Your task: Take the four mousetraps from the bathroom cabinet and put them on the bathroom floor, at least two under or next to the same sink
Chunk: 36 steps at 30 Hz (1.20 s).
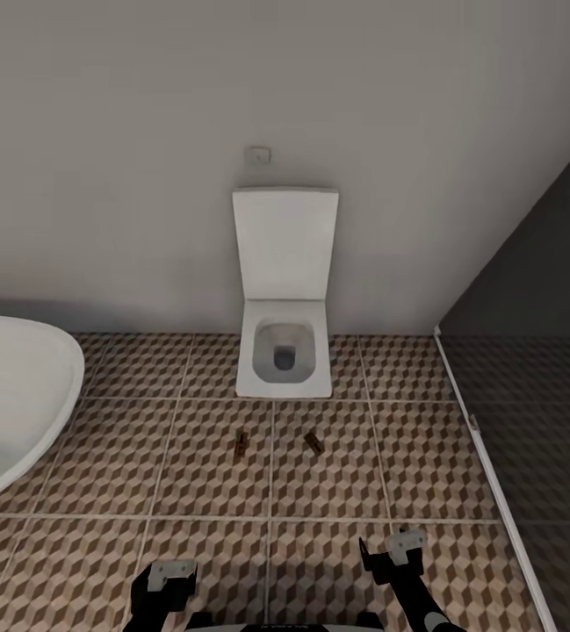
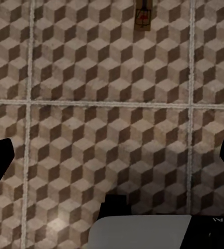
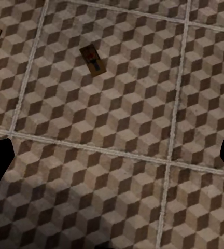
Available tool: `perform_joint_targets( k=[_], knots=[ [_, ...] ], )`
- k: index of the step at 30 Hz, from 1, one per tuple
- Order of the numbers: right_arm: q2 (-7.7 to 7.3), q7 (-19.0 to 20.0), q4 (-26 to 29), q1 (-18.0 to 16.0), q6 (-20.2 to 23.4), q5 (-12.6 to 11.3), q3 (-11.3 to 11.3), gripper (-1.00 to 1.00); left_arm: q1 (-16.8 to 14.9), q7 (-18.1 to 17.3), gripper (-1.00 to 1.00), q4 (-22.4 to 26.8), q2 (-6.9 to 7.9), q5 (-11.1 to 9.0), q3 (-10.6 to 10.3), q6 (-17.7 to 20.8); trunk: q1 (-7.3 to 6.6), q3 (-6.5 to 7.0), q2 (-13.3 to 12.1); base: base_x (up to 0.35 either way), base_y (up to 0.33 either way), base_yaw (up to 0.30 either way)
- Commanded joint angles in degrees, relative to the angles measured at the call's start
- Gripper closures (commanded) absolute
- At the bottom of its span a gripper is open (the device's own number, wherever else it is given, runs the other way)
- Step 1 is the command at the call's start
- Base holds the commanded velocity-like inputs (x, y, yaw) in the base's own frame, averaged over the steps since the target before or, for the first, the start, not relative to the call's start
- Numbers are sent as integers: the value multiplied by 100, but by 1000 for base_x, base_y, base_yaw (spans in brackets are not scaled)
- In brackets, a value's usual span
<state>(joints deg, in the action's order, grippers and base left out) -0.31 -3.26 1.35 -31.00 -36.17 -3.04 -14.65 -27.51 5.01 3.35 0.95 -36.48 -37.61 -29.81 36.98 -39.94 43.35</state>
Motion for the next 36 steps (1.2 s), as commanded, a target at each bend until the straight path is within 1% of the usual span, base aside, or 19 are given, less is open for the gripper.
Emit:
perform_joint_targets(
  k=[1, 9, 12, 14, 15, 20, 24, 25, 29, 30, 36],
  knots=[
    [-1, -27, -3, -2, -13, -30, -50, -100, 0, 52, -100, 5, 2, 5, -50, -7, -21, 24, -38, 0, 0, 0],
    [-31, -37, -3, -2, -7, -60, -47, -100, 0, 52, -100, -106, 12, 2, -53, -7, -197, 243, -359, 0, 0, 0],
    [-32, -45, -3, -2, -5, -143, -47, -100, 0, 52, -100, -286, 26, -5, -53, -17, -263, 324, -479, 0, 0, 0],
    [-50, -57, -16, 0, -5, -284, -47, -100, 0, 52, -100, -486, 34, -25, -53, -35, -307, 379, -559, 0, 0, 0],
    [-58, -58, -19, 3, -5, -297, -47, -100, 0, 52, -100, -507, 35, -28, -53, -37, -329, 406, -600, 0, 0, 0],
    [-130, -60, -27, 210, -3, -336, -46, -100, 0, 52, -100, -682, 38, -39, -47, -43, -439, 543, -800, 0, 0, 0],
    [-148, -61, -30, 382, -4, -344, -46, -100, 17, 52, -100, -741, 71, -45, -45, -49, -527, 652, -961, 0, 0, 0],
    [-150, -61, -29, 484, -4, -349, -46, -100, 85, 52, -100, -753, 103, -47, -43, -51, -549, 679, -1001, 0, 0, 0],
    [-146, -57, -31, 611, -4, -353, -46, -100, 235, 52, -100, -761, 161, -50, -38, -57, -636, 788, -1161, 0, 0, 0],
    [-136, -49, -31, 729, -5, -354, -46, -100, 319, 52, -100, -764, 213, -51, -37, -59, -658, 815, -1201, 0, 0, 0],
    [-118, -49, -34, 964, -3, -355, -46, -100, 485, 64, -100, -765, 249, -52, -36, -53, -790, 979, -1442, 0, 0, 0]
  ],
)
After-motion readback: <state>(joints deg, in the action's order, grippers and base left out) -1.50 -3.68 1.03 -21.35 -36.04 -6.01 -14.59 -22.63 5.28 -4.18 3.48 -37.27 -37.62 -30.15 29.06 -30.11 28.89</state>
